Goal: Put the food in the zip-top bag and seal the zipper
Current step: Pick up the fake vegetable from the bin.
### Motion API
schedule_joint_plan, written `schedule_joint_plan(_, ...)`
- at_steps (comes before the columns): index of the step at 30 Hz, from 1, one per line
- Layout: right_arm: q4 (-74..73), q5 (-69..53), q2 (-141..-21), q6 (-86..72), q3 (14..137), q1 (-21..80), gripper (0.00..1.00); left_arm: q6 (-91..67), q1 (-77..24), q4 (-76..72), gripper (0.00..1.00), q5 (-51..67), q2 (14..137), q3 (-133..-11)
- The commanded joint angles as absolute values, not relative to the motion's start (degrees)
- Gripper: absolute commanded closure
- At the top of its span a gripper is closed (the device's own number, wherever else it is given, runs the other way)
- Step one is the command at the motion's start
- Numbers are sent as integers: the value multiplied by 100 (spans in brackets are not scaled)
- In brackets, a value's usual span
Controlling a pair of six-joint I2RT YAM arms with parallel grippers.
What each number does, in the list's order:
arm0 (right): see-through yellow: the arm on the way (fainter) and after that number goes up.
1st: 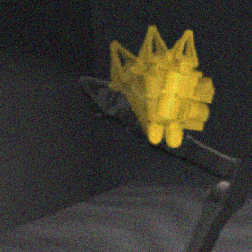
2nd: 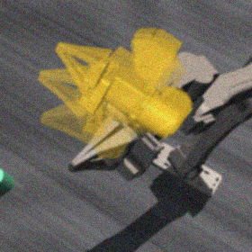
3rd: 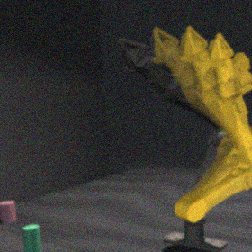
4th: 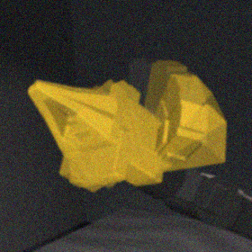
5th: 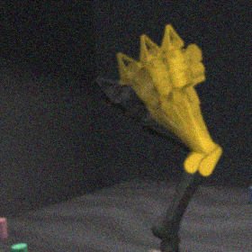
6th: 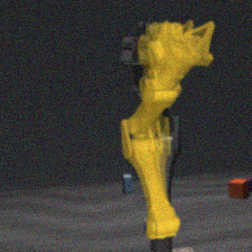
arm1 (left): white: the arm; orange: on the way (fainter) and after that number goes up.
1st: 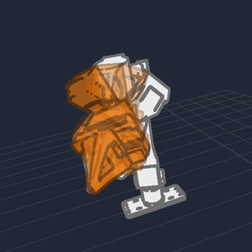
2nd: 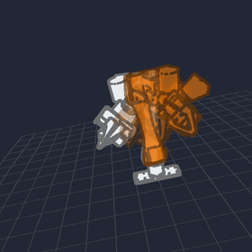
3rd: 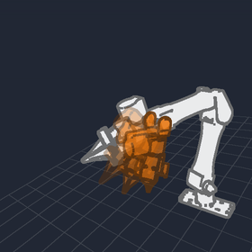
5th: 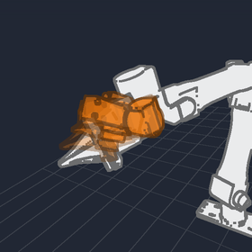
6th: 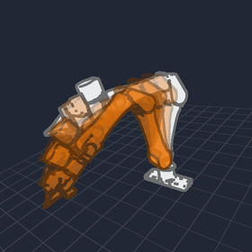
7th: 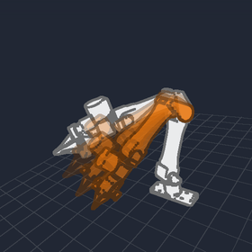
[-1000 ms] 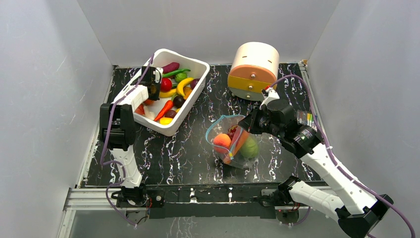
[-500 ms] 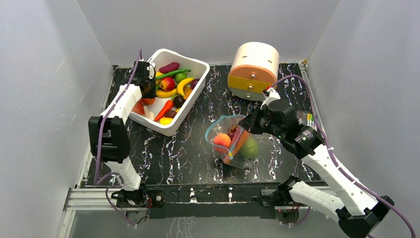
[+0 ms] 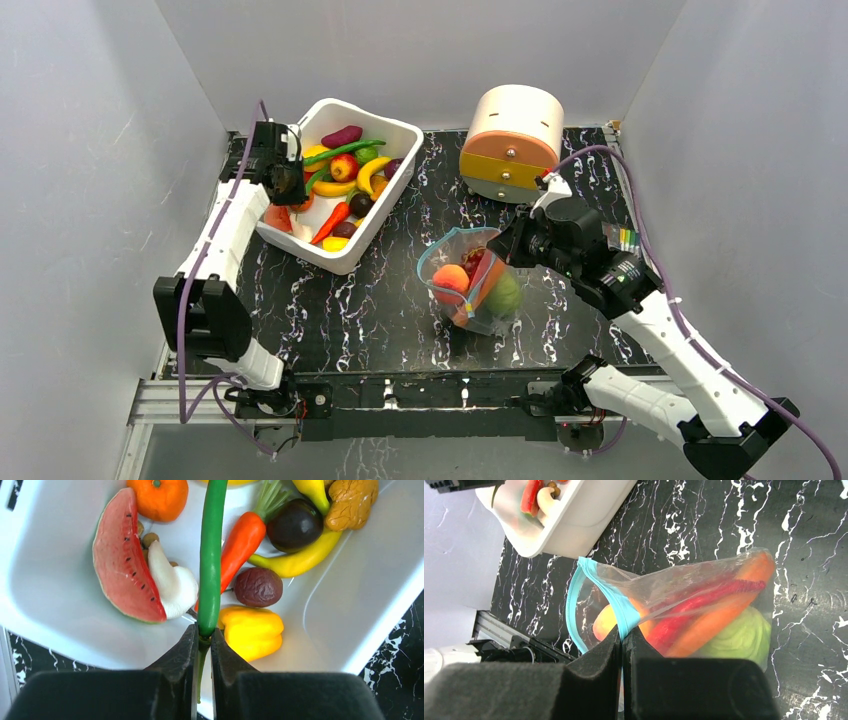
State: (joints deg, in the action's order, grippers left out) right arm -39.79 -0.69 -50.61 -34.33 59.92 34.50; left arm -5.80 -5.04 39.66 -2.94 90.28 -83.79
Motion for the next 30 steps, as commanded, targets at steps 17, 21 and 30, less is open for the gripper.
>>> schedule_joint_plan(17,-4034,713,-5028,-2374,6868,3478,100,-560,-620,5662,100,915,8139,-9313)
schedule_joint_plan(21,-4157,903,-5048,-2137,7019,3479,100,-521,-840,5823,100,1259,8027,-9368)
schedule_joint_plan(30,-4281,1295,-5225,-1699,7022,3478,100,-298,-1847,5880,100,1858,7862,-9343)
